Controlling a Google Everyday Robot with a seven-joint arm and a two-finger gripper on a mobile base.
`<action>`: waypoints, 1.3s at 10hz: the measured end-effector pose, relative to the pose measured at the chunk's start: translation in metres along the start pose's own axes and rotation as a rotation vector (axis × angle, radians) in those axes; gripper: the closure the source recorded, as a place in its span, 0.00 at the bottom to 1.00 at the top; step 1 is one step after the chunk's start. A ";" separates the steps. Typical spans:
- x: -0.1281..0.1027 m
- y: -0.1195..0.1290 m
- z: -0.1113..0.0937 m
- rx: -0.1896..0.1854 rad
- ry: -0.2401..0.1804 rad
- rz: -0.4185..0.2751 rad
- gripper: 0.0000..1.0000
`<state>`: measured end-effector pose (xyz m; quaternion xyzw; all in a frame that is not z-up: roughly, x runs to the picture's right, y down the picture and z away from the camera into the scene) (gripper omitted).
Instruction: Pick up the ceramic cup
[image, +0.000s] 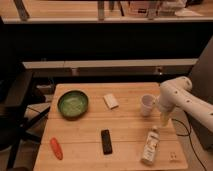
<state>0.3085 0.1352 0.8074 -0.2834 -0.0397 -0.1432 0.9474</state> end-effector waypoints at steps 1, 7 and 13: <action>0.000 0.000 0.000 0.000 0.001 -0.003 0.20; 0.002 0.001 -0.001 -0.003 0.003 -0.017 0.20; 0.003 0.001 -0.003 -0.005 0.007 -0.032 0.25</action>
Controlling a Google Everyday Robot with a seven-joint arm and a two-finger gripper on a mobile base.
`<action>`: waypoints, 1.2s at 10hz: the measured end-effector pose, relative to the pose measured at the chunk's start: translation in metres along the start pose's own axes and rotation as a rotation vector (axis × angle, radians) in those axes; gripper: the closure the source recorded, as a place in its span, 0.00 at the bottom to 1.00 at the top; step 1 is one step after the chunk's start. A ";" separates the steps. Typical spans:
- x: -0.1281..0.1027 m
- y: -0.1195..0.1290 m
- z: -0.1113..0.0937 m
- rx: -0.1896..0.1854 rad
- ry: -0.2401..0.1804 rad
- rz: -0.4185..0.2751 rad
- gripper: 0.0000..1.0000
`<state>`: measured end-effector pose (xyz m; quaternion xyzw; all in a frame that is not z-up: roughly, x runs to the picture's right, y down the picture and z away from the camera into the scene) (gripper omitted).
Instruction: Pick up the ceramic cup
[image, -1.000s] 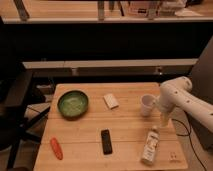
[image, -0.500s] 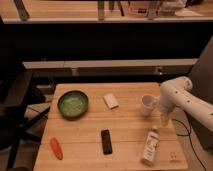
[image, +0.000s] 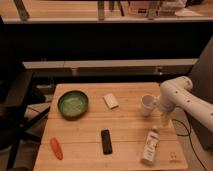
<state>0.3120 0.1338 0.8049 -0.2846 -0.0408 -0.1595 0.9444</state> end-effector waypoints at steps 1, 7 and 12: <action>0.000 0.000 0.000 0.000 0.000 -0.002 0.25; 0.002 0.000 -0.007 -0.003 0.005 -0.017 0.48; 0.003 -0.002 -0.021 -0.008 0.013 -0.031 0.95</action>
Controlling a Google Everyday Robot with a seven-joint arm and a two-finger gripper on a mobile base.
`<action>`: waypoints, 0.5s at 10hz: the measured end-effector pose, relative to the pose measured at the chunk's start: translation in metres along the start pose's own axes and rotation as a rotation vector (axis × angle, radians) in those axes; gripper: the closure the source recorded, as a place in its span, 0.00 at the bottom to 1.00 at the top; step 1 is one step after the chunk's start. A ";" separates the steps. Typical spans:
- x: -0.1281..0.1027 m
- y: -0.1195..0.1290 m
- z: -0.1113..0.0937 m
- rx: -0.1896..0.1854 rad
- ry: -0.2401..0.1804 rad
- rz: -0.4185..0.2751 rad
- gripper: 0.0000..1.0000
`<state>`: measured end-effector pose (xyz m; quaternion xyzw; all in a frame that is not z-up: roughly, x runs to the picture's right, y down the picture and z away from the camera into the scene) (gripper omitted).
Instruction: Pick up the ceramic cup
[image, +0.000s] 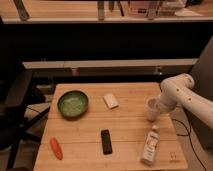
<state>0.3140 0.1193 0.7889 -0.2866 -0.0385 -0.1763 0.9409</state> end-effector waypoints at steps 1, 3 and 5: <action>0.001 -0.001 -0.006 -0.001 0.000 -0.002 1.00; 0.003 -0.002 -0.012 -0.003 0.004 -0.010 1.00; 0.004 -0.004 -0.018 0.001 0.005 -0.017 1.00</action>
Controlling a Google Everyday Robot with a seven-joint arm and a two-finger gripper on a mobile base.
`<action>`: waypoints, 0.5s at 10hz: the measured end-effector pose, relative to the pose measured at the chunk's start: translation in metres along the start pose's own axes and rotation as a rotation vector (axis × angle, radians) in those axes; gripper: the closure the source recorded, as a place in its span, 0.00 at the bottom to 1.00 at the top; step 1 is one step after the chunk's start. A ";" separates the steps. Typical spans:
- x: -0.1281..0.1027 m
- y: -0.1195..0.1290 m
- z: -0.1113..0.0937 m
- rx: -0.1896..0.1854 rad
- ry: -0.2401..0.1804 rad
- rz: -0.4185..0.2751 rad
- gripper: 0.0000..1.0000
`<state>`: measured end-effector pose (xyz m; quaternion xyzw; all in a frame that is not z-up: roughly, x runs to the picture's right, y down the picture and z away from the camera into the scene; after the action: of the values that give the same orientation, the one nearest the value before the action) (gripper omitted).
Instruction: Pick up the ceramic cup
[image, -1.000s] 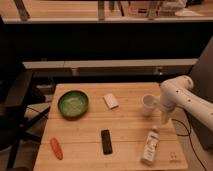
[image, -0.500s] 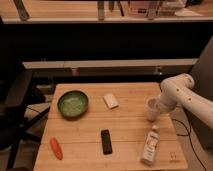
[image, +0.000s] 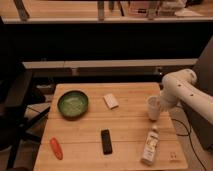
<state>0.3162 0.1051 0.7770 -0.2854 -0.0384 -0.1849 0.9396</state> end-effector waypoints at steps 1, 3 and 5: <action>0.001 -0.001 -0.003 0.001 0.002 -0.005 1.00; 0.002 -0.003 -0.009 -0.001 0.003 -0.011 1.00; 0.004 -0.003 -0.013 -0.001 0.005 -0.018 1.00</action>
<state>0.3180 0.0944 0.7684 -0.2851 -0.0384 -0.1941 0.9378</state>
